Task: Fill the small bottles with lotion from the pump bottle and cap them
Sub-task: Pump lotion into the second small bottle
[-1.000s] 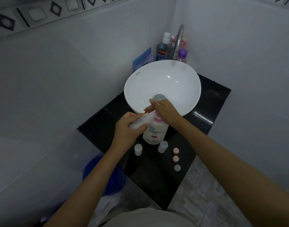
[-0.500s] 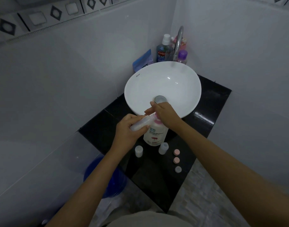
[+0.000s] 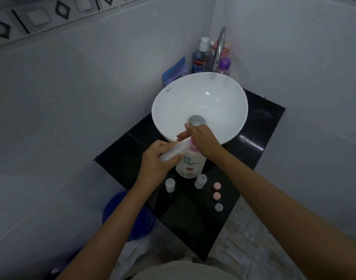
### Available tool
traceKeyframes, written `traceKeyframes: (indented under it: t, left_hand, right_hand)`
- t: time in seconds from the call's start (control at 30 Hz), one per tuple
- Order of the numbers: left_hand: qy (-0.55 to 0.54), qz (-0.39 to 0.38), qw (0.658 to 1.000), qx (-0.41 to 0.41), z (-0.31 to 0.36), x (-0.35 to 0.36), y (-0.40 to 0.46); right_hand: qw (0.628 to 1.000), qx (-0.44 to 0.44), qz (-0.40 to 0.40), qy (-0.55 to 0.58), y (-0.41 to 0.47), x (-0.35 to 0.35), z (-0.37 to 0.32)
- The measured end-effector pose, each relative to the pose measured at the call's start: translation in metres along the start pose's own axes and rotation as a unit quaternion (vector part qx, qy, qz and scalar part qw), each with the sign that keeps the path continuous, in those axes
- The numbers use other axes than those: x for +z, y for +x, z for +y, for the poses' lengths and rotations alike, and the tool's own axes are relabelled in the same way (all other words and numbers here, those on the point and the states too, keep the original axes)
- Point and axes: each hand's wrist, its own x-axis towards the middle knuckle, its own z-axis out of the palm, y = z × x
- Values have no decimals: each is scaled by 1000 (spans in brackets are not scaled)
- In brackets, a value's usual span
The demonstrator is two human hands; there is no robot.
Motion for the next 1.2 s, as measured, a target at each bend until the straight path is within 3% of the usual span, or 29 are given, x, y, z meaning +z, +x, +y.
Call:
traceKeyframes:
  t: [0.27, 0.5, 0.67, 0.83, 1.2]
  left_hand:
    - [-10, 7, 1000, 23, 11, -3, 4]
    - [1, 1, 1000, -5, 3, 0, 1]
    - [-15, 4, 1000, 5, 11, -1, 2]
    - [-4, 4, 1000, 20, 14, -3, 4]
    - [-13, -1, 1000, 0, 9, -1, 0]
  right_hand:
    - [999, -29, 4, 14, -1, -10, -15]
    - [1000, -7, -1, 23, -2, -1, -3]
    - [999, -12, -35, 6, 1, -12, -12]
    - [999, -37, -3, 13, 1, -10, -12]
    - [1000, -3, -26, -5, -1, -9, -12]
